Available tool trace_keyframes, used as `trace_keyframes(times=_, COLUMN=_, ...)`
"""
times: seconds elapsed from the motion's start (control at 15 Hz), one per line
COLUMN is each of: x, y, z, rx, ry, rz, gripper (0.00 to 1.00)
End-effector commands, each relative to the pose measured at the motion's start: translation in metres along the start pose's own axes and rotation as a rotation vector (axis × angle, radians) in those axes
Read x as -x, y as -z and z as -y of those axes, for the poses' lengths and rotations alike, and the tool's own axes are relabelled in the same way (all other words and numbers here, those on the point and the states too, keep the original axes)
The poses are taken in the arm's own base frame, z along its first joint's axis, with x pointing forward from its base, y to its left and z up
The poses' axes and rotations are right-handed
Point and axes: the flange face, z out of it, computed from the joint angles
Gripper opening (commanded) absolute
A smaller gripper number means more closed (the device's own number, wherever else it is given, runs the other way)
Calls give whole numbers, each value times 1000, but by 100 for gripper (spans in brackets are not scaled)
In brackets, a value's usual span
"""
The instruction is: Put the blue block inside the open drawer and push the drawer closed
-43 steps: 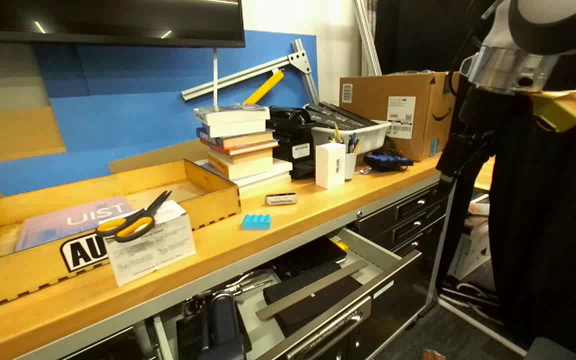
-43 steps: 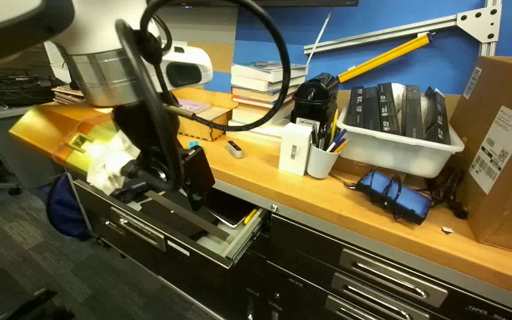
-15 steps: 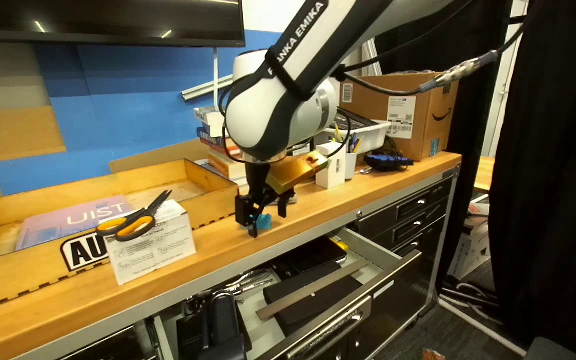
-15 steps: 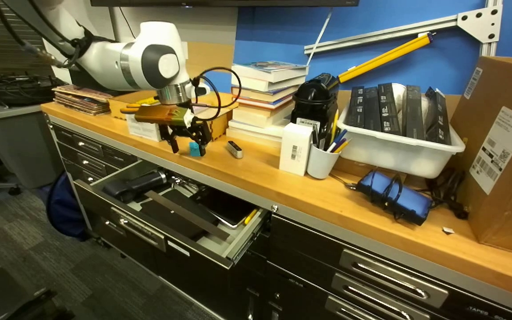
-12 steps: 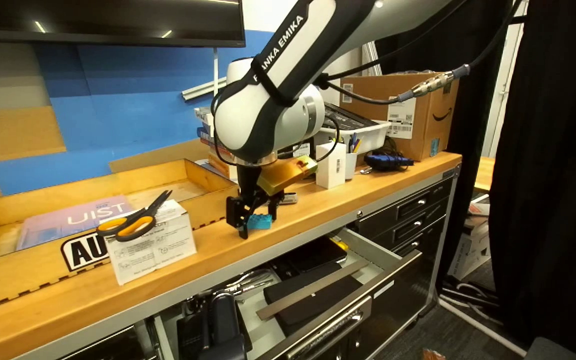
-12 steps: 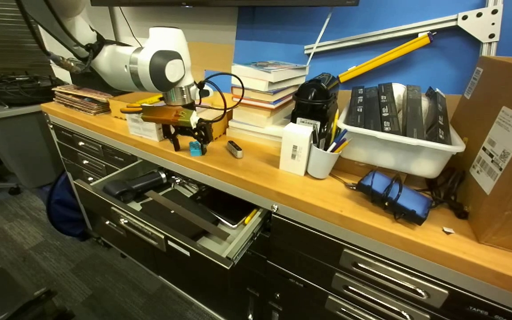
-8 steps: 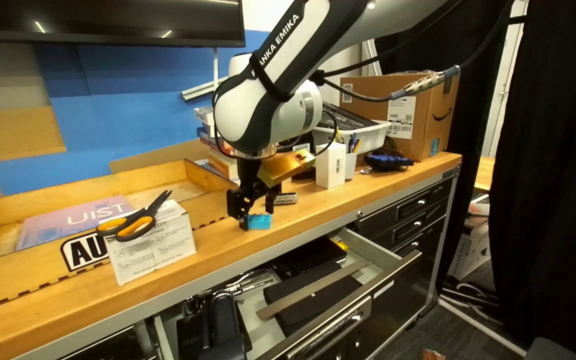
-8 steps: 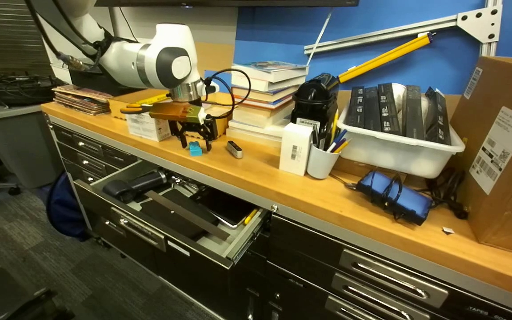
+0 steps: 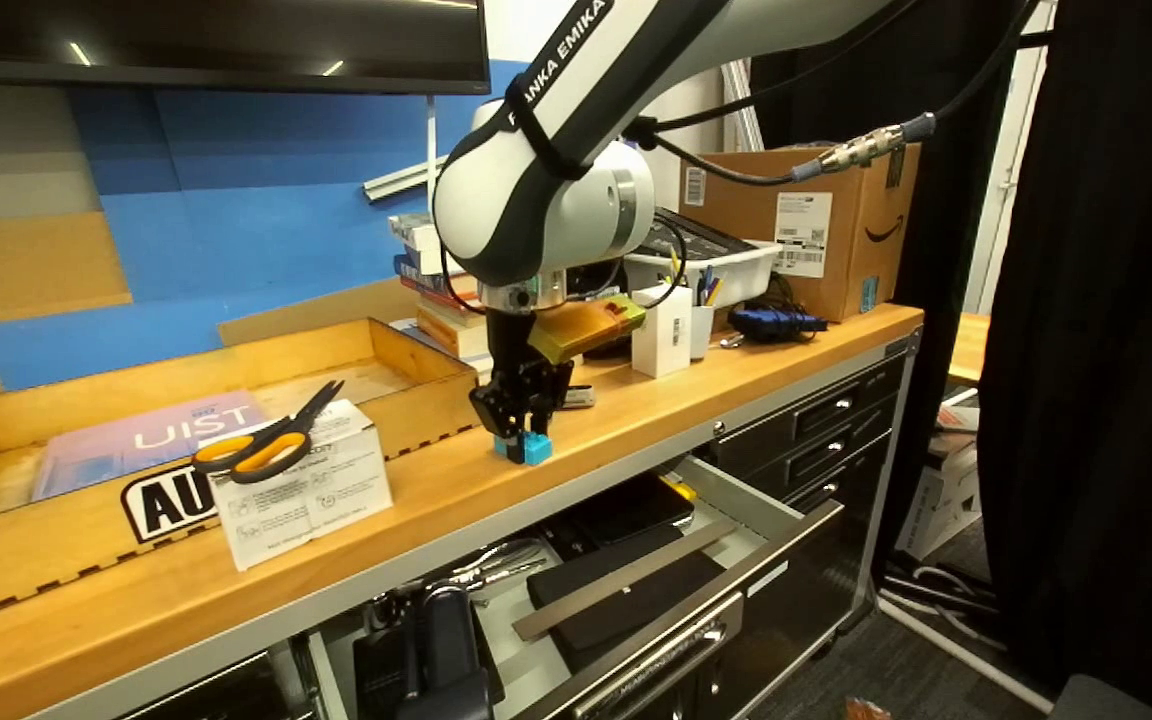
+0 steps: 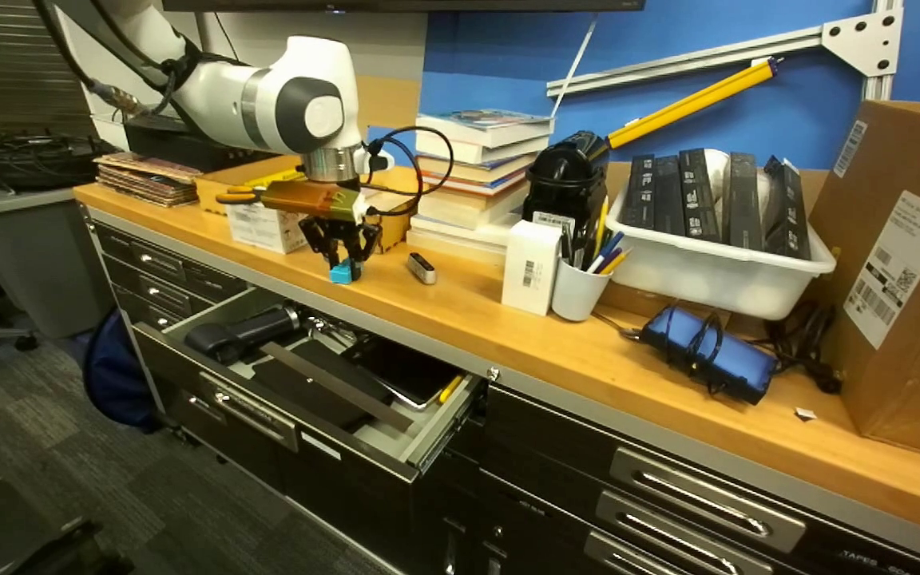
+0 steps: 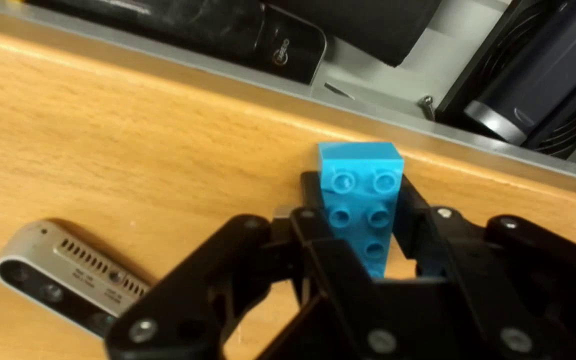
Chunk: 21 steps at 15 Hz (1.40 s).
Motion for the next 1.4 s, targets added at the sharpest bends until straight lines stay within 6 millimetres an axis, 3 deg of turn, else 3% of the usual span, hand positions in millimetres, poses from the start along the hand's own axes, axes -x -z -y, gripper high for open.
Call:
trace_keyframes(times=0.0, x=49, y=11, z=7, rx=37, ry=-17, rz=55, gripper=13)
trace_keyframes(times=0.33, x=101, y=-7, z=17, rx=122, ry=-36, rz=93, gripper=13)
trace_keyframes(times=0.6, x=114, y=-44, z=30, rx=123, ry=-54, rz=105, gripper=13)
trace_keyframes(times=0.67, x=114, y=-50, z=34, rx=129, ry=-62, rz=109, gripper=61)
trace_keyframes(times=0.8, x=115, y=-53, z=40, rx=123, ry=-67, rz=114, gripper=68)
trace_keyframes(times=1.07, x=141, y=-42, z=27, rx=109, ry=-90, rz=186, gripper=98)
trace_keyframes(times=1.33, x=181, y=-38, z=-12, rx=168, ry=-205, rz=239, gripper=100)
